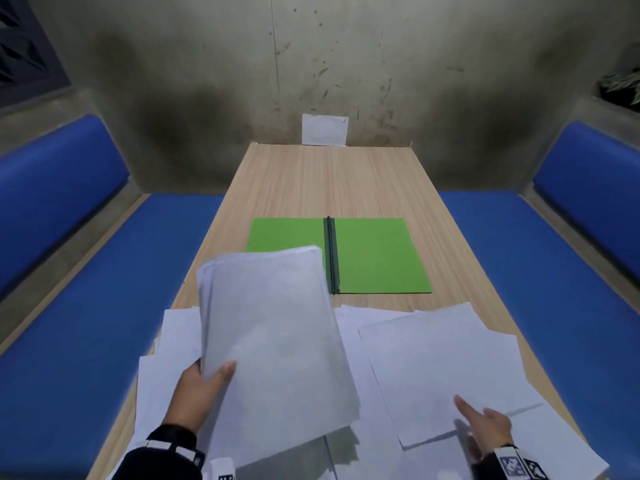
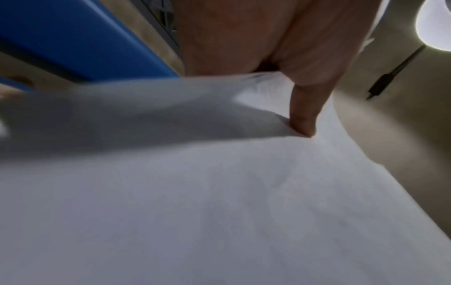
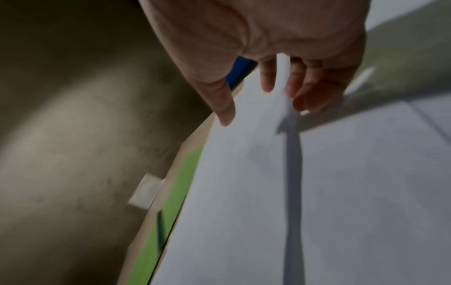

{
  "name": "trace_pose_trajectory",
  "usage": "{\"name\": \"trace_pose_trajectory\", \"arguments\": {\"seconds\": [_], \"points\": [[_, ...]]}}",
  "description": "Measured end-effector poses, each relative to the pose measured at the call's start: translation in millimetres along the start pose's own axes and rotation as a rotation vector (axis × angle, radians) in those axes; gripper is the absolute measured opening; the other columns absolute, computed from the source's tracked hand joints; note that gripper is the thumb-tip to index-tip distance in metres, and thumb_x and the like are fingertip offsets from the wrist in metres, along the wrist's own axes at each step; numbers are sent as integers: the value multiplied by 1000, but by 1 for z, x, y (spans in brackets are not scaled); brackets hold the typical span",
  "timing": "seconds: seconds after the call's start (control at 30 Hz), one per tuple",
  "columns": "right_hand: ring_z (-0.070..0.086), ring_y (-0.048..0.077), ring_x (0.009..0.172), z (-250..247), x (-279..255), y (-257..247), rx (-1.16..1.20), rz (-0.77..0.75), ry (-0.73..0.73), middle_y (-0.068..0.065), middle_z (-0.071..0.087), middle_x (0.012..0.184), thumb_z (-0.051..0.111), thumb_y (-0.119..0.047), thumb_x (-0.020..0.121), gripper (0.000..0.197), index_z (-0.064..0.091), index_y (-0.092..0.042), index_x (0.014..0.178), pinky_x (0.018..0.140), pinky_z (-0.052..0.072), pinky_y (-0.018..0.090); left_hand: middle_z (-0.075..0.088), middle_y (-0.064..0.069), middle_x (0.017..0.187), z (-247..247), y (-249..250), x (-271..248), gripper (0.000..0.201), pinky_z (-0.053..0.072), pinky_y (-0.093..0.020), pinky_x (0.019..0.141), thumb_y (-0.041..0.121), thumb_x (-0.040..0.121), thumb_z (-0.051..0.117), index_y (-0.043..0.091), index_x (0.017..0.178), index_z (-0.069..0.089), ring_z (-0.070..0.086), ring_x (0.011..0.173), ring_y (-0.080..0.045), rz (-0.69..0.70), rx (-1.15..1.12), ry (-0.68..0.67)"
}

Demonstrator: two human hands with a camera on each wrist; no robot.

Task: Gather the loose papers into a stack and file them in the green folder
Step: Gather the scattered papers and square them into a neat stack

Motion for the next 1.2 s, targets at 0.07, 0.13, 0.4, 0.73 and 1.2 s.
{"name": "trace_pose_trajectory", "arguments": {"seconds": [0.07, 0.13, 0.4, 0.73, 1.2], "points": [[59, 40, 105, -14, 5, 7, 34, 57, 88, 29, 54, 123, 79, -29, 69, 73, 45, 6, 124, 95, 45, 45, 64, -18, 103, -10, -13, 0, 32, 49, -42, 84, 21, 86, 62, 3, 111, 55, 61, 94, -36, -63, 16, 6], [66, 32, 56, -16, 7, 10, 40, 74, 62, 27, 68, 77, 79, -37, 66, 55, 52, -3, 100, 61, 54, 38, 64, -20, 106, -18, -25, -1, 37, 49, -42, 85, 22, 86, 62, 0, 116, 55, 61, 95, -36, -106, 48, 9], [43, 21, 28, -3, 16, -4, -71, 49, -46, 15, 49, 39, 62, -21, 86, 42, 48, 2, 54, 45, 33, 24, 61, -18, 107, -13, -59, -6, 42, 43, -35, 82, 17, 86, 61, -1, 123, 52, 56, 97, -33, -185, 222, -49], [53, 27, 96, 21, -12, -41, -634, -219, -244, 13, 54, 91, 42, 6, 82, 19, 49, -4, 97, 60, 38, 26, 60, -22, 118, -32, -68, 1, 40, 42, -38, 92, 16, 89, 57, -1, 124, 51, 51, 93, -27, -195, 479, -74], [51, 20, 91, 62, -37, -34, -851, -366, -279, 7, 58, 104, 66, -27, 77, 40, 52, -10, 110, 77, 40, 25, 66, -6, 108, -8, -55, 19, 24, 40, -25, 77, 13, 85, 51, 17, 106, 61, 58, 95, -20, -126, 779, -389]]}}
Point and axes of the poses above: each hand's wrist, its own x-axis towards the middle knuckle, its own z-axis out of the palm, y = z × x, the point moved 6 cm from there along x, towards the middle knuckle
